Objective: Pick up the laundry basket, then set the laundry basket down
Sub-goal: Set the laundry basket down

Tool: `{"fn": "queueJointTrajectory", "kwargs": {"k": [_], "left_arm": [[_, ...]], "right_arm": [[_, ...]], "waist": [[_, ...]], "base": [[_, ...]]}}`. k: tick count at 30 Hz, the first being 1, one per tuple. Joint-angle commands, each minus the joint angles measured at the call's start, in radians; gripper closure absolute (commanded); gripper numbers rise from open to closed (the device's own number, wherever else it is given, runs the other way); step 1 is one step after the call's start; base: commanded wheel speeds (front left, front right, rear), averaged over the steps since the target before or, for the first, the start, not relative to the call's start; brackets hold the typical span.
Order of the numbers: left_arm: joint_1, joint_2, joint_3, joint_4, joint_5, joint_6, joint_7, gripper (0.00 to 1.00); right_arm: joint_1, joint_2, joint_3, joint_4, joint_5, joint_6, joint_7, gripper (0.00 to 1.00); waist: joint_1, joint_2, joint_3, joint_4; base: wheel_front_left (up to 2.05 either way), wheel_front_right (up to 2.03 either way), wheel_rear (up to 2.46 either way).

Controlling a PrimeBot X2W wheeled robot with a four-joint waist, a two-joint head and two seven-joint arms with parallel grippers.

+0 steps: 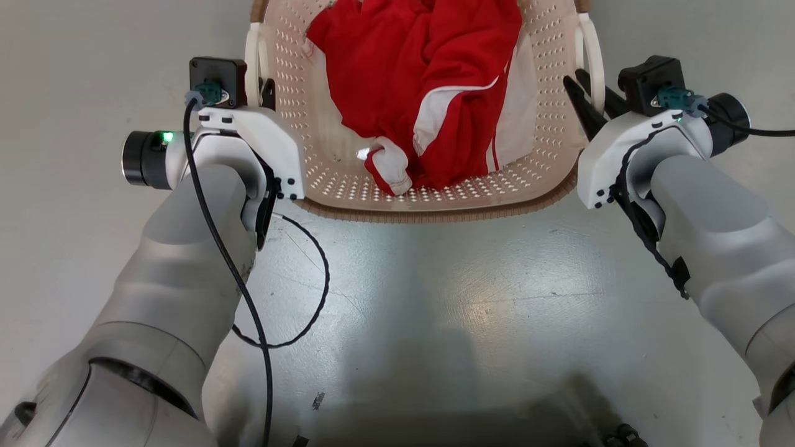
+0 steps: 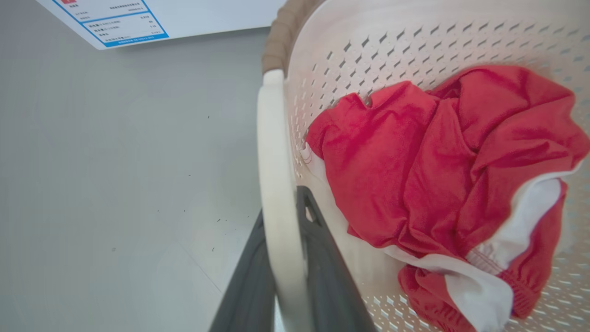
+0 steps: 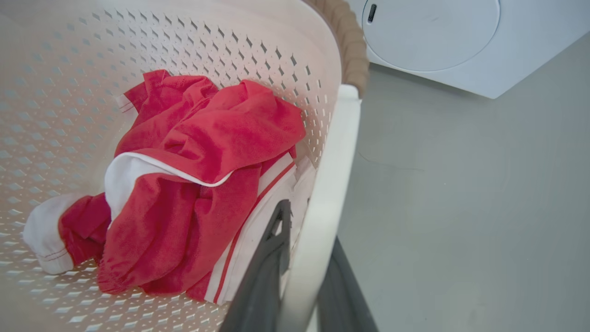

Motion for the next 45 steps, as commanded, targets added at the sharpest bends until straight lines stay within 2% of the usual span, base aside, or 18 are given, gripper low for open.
{"fn": "queueJointTrajectory", "kwargs": {"k": [1,3,4,5,6,10,24,33,39,45], "left_arm": [[-0.037,0.022,0.009,-0.014,0.000,0.005,-0.017,1.00],[-0.039,0.022,0.014,-0.014,-0.004,0.012,-0.019,1.00],[-0.040,0.021,0.017,-0.013,-0.005,0.015,-0.020,0.84],[-0.040,0.021,0.017,-0.013,-0.005,0.017,-0.020,0.27],[-0.039,0.021,0.017,-0.013,-0.005,0.020,-0.021,0.00],[-0.029,0.020,0.022,-0.009,-0.014,0.039,-0.011,0.00],[-0.003,0.028,0.023,-0.002,-0.033,0.048,-0.004,0.00],[0.058,0.049,0.057,-0.012,-0.058,0.017,-0.022,0.00],[0.138,0.091,0.135,-0.134,-0.035,0.029,-0.024,0.00],[0.269,0.100,0.262,-0.274,0.060,0.033,-0.024,0.00]], "right_arm": [[0.038,0.001,0.009,-0.016,-0.035,0.009,-0.006,1.00],[0.032,-0.002,-0.017,-0.018,-0.044,0.009,-0.006,1.00],[0.031,-0.002,-0.029,-0.012,-0.052,0.009,-0.006,0.55],[0.035,0.001,-0.036,-0.003,-0.058,0.009,-0.006,0.00],[0.039,0.006,-0.044,0.002,-0.063,0.009,-0.006,0.00],[0.041,0.010,-0.086,0.000,-0.089,0.009,-0.006,0.00],[0.093,0.001,-0.264,-0.055,-0.226,0.009,-0.006,0.00],[0.152,0.003,-0.423,-0.122,-0.334,0.009,-0.006,0.00],[0.211,0.004,-0.570,-0.210,-0.417,0.009,-0.006,0.00],[0.308,0.011,-0.726,-0.313,-0.522,0.009,-0.006,0.00]], "waist": [[-0.0001,0.0000,0.002,0.001],[-0.0001,0.0000,0.006,0.001],[-0.0001,0.0000,0.007,0.002],[-0.0001,0.0000,0.009,0.002],[-0.0001,0.0000,0.011,0.002],[-0.0001,0.0000,0.013,0.001],[-0.0001,0.0000,-0.030,-0.018],[-0.0001,0.0000,-0.115,-0.032],[-0.0001,0.0000,-0.193,-0.039],[-0.0001,0.0000,-0.287,-0.032]], "base": [[0.00,0.00,0.00],[0.00,0.00,0.00],[0.00,0.00,0.00],[0.00,0.00,0.00],[0.00,0.00,0.00],[0.00,0.00,0.00],[0.00,0.00,0.00],[0.00,0.00,0.00],[0.00,0.00,0.00],[0.00,0.00,0.00]]}}
